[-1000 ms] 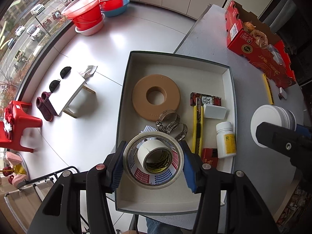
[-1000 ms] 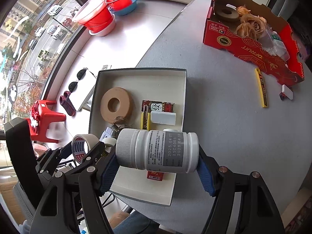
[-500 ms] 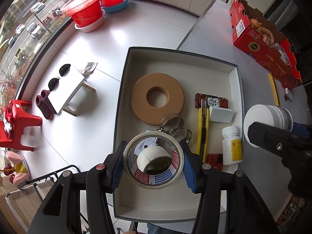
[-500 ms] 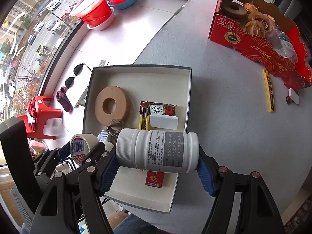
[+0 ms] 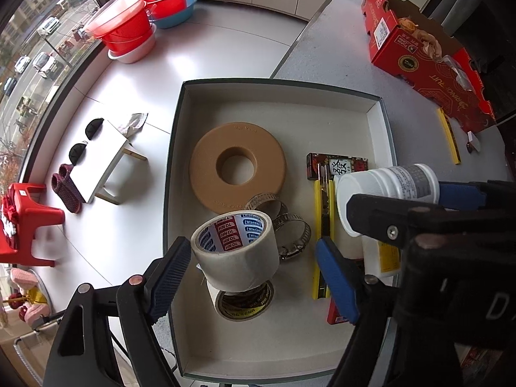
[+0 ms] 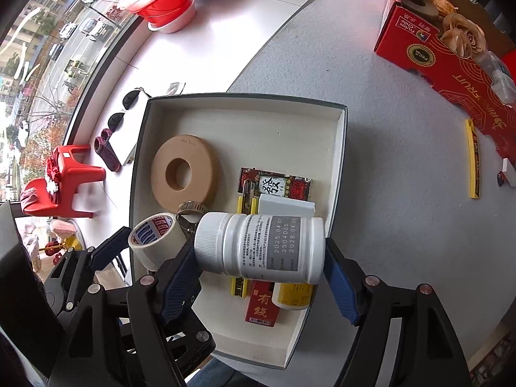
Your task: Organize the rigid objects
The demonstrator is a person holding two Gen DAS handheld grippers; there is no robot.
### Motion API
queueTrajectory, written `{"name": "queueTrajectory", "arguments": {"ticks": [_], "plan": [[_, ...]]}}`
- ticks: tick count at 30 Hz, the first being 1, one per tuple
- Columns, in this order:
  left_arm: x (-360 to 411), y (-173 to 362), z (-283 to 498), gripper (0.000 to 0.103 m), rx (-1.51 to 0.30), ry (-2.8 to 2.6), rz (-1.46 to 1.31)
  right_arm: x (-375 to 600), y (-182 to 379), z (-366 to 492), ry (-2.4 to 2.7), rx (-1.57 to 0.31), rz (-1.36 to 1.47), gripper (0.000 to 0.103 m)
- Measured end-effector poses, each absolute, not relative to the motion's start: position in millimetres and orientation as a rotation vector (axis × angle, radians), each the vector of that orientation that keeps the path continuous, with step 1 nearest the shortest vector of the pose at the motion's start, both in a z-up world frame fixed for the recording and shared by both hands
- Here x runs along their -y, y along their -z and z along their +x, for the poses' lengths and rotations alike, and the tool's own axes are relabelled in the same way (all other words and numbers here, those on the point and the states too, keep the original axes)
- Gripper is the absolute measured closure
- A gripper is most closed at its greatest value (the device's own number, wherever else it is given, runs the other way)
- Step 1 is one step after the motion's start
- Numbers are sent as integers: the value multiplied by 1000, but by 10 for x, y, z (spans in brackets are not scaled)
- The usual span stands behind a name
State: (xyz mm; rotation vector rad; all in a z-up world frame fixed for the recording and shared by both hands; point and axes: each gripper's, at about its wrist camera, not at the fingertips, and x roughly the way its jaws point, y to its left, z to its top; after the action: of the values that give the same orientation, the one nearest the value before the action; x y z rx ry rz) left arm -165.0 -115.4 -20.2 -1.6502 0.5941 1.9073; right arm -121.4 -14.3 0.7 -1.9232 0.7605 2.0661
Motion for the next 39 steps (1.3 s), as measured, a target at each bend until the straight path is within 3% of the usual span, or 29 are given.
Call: {"name": "queueTrajectory", "arguments": {"ticks": [2,5,8,14,20,29,39], "plan": [[1170,186,-1666,15,-575,-1896,-1662,124,-42,-1185,-2069,-736,-1904,10],[1171,157,-1664,1,-588,-1909,-1643,106,-85,-1140,-2078,-755,-1892,6],[1204,122,-1651,0,-584,-1917,-1624,77,-145,-1080,-2079,-790,-1870,1],[1235,-6,-1593,1,-691,-1986,-1575,76,-321,-940,-2132,-813,-1793,1],[1346,-144,-1569,1,-550,-1961,-1596,162,-540,-796,-2206,-811,-1693,1],[1427,-183,-1385,0,-662,-1931,-1628,289,-706,-537,-2214,-772,-1669,1],[1622,-242,-1208,0,-663,-1906,-1656,393,-774,-321,-2176,-740,-1674,1]]}}
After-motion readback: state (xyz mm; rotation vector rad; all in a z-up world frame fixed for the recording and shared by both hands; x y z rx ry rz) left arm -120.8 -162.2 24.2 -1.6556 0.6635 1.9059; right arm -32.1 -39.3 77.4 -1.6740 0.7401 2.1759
